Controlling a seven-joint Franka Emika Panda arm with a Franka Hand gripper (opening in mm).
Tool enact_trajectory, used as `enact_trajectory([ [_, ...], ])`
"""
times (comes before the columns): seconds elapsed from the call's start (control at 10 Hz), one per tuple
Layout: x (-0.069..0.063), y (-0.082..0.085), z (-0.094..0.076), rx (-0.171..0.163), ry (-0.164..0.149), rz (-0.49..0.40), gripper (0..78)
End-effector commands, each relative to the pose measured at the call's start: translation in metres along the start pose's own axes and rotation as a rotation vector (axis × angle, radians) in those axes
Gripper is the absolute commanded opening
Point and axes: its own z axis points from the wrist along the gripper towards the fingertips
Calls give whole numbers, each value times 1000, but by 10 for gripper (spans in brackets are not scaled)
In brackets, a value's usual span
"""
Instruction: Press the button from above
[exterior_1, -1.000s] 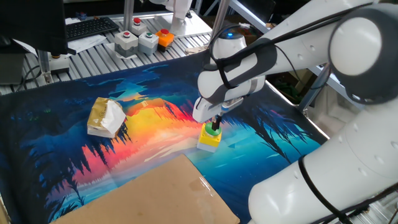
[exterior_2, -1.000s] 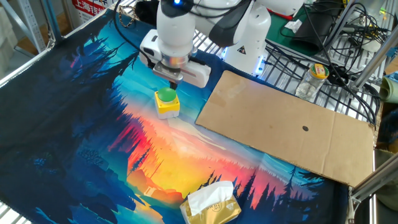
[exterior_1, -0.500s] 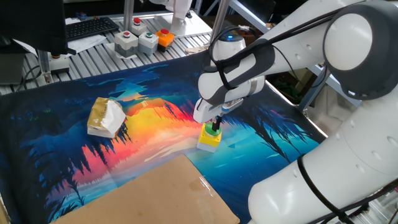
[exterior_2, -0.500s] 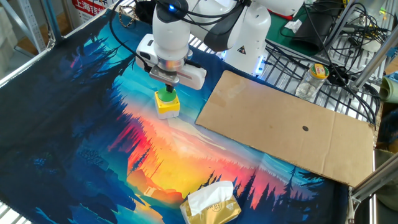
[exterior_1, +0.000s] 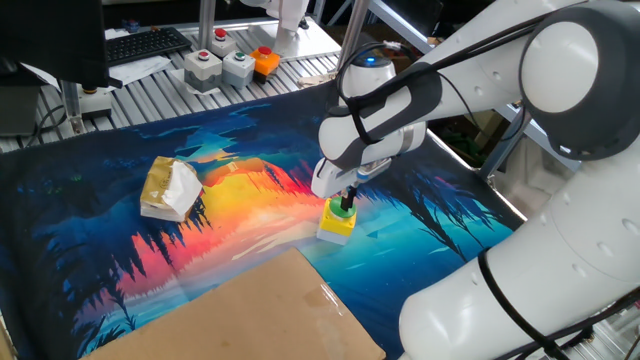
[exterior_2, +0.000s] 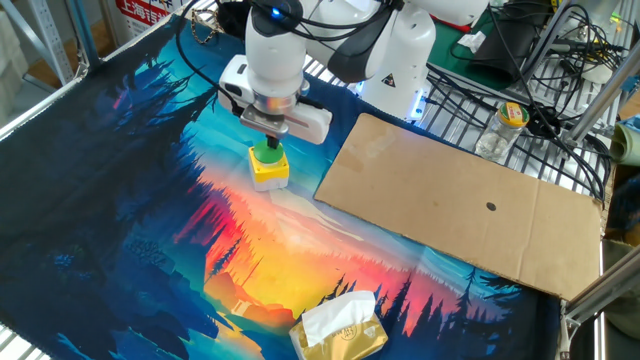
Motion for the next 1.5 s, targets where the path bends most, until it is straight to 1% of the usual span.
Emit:
enact_trajectory([
  [0.1, -5, -4, -3, 2, -4, 7, 0],
  [0.6, -12, -2, 4, 2, -3, 8, 0],
  [0.8, -14, -5, 19, -6, -13, 2, 0],
  [0.9, -16, -6, 30, -9, -27, 1, 0],
  [1.0, -17, -7, 38, -10, -28, 6, 0],
  [1.1, -17, -8, 38, -11, -26, 14, 0],
  [1.2, -17, -8, 37, -11, -17, 21, 0],
  [1.3, -14, -9, 34, -15, 0, 24, 0],
  [1.4, -11, -9, 28, -18, 12, 27, 0],
  [1.5, -7, -8, 19, -19, 16, 35, 0],
])
